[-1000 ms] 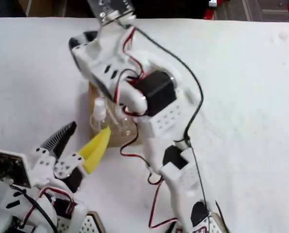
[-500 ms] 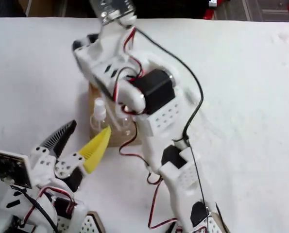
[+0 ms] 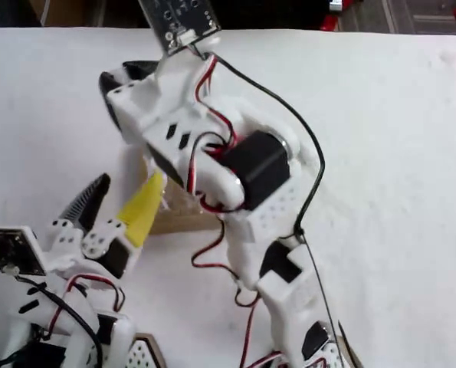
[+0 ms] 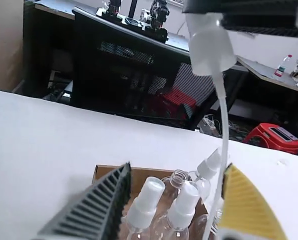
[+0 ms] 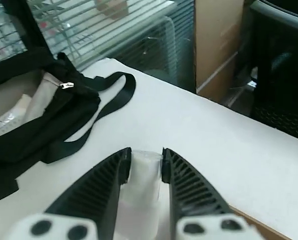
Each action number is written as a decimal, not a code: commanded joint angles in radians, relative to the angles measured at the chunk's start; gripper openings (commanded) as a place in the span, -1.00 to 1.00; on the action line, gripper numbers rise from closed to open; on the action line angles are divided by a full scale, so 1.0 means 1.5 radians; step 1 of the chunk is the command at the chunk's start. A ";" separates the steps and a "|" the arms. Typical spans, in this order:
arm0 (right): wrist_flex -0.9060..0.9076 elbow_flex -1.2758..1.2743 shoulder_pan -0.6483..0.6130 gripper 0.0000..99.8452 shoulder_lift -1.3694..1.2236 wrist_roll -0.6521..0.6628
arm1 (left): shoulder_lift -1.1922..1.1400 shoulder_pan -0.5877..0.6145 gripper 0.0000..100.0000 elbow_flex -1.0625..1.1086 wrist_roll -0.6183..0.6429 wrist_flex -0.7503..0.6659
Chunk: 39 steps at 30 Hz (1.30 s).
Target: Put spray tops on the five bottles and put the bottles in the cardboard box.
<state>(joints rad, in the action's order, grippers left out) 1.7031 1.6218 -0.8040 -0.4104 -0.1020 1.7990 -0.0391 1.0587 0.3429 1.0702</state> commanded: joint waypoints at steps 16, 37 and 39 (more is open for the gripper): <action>0.004 -0.254 -0.017 -0.97 0.197 0.001 | -0.008 0.050 -0.46 0.059 0.008 -0.094; -0.109 -0.257 0.222 -0.97 0.308 0.133 | -0.008 0.052 -0.46 0.086 -0.070 -0.044; -0.059 -0.255 0.216 -0.97 0.331 0.133 | -0.008 0.065 -0.46 0.103 -0.070 -0.065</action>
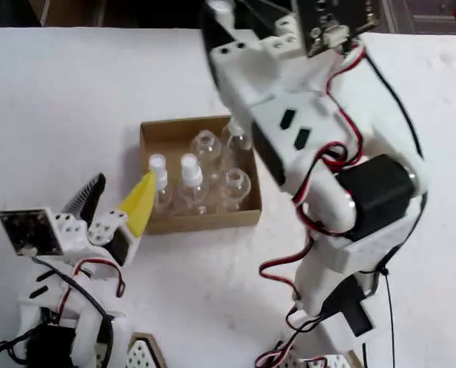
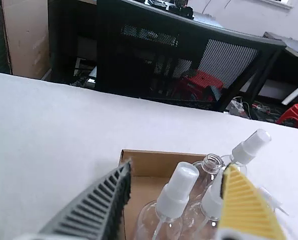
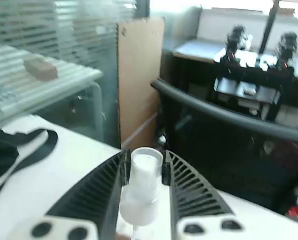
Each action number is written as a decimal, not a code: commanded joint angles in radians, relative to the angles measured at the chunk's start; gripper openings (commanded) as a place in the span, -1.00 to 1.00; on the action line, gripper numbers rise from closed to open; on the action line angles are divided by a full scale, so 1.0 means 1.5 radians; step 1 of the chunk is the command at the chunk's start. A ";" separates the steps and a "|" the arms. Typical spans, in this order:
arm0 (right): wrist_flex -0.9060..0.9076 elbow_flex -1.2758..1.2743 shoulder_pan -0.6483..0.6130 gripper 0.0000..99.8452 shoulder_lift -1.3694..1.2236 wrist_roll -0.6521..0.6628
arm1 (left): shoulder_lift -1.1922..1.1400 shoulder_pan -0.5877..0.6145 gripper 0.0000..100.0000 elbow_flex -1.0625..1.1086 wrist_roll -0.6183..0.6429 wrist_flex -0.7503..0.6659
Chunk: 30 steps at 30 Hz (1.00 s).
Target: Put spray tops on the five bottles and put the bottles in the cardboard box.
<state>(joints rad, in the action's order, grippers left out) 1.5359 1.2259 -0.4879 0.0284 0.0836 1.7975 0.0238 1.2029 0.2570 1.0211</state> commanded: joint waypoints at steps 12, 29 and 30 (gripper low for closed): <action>0.126 -0.107 -0.103 -0.97 0.261 -0.032 | -0.007 0.154 -0.65 0.033 0.049 -0.089; -0.404 -0.866 -0.008 -0.97 0.631 -0.041 | -0.007 0.183 -0.96 0.039 0.037 -0.109; -0.466 -0.912 -0.007 -0.97 0.638 -0.040 | -0.007 0.183 -0.96 0.039 0.037 -0.109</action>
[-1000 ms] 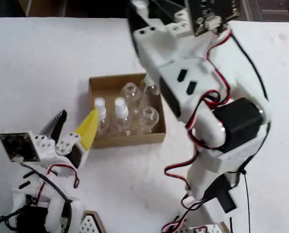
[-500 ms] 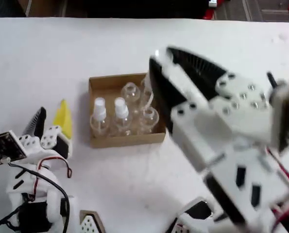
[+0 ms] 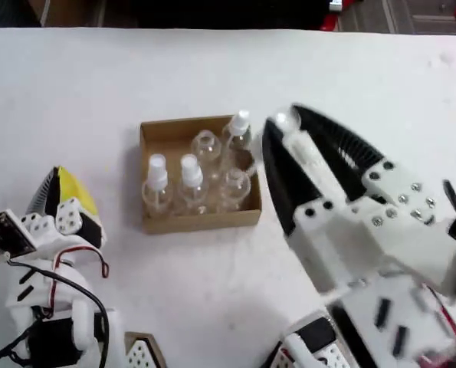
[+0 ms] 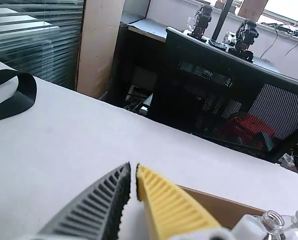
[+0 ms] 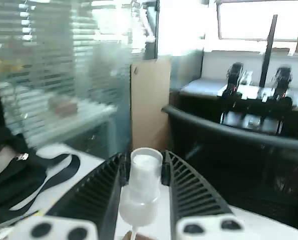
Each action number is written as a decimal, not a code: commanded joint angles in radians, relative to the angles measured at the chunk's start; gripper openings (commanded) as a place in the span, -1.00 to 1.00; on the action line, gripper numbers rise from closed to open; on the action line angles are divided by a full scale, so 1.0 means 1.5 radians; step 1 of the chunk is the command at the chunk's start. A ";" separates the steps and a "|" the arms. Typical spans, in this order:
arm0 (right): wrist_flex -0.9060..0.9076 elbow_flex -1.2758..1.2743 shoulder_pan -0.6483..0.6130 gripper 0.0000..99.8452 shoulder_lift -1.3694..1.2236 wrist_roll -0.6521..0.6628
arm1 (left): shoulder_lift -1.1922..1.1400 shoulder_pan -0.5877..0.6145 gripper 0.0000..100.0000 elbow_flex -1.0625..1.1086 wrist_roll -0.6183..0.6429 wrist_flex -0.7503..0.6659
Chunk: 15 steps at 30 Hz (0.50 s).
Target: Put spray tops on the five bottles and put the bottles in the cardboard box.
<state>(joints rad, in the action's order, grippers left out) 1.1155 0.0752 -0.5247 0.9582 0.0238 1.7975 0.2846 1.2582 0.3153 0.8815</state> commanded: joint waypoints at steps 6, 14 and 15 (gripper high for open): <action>-0.396 -0.245 0.004 -0.97 0.022 0.049 | -0.007 0.006 -0.96 0.009 -0.001 -0.019; -0.499 -0.241 -0.010 -0.97 -0.087 0.055 | -0.007 0.005 -0.95 0.043 -0.002 -0.062; -0.506 -0.241 -0.010 -0.97 -0.104 0.055 | -0.007 0.005 -0.95 0.043 -0.002 -0.062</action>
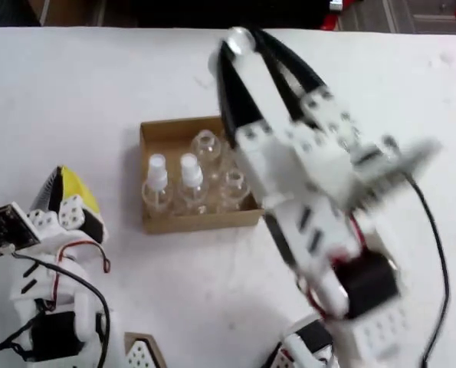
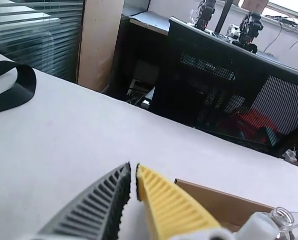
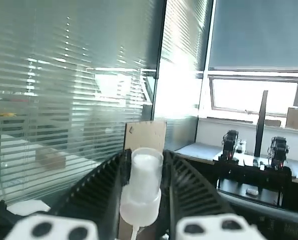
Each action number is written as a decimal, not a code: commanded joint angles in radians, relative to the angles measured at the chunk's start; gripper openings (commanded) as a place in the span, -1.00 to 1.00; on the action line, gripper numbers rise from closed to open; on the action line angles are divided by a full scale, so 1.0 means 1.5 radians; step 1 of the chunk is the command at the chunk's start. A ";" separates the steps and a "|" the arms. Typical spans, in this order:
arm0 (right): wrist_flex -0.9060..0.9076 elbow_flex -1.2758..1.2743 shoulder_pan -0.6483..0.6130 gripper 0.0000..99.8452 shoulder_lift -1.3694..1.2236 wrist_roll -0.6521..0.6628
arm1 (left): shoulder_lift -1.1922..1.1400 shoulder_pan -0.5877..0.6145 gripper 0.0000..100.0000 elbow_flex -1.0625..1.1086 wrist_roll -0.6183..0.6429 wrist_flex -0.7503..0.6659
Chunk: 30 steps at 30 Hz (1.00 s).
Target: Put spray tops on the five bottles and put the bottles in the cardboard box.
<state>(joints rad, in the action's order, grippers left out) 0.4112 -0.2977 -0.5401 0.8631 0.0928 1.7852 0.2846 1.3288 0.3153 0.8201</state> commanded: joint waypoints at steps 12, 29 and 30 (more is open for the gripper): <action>-0.033 0.018 0.002 -0.97 -0.137 0.004 | 0.002 0.005 -0.95 -0.002 -0.002 -0.023; 0.091 0.039 0.001 -0.97 -0.173 0.079 | 0.002 0.005 -0.95 -0.002 -0.003 -0.023; 0.091 0.039 0.001 -0.97 -0.178 0.079 | 0.002 0.005 -0.95 -0.002 -0.003 -0.023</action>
<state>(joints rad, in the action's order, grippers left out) 0.5447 -0.2869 -0.5370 0.6038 0.1972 1.7822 0.2846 1.3303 0.3153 0.8170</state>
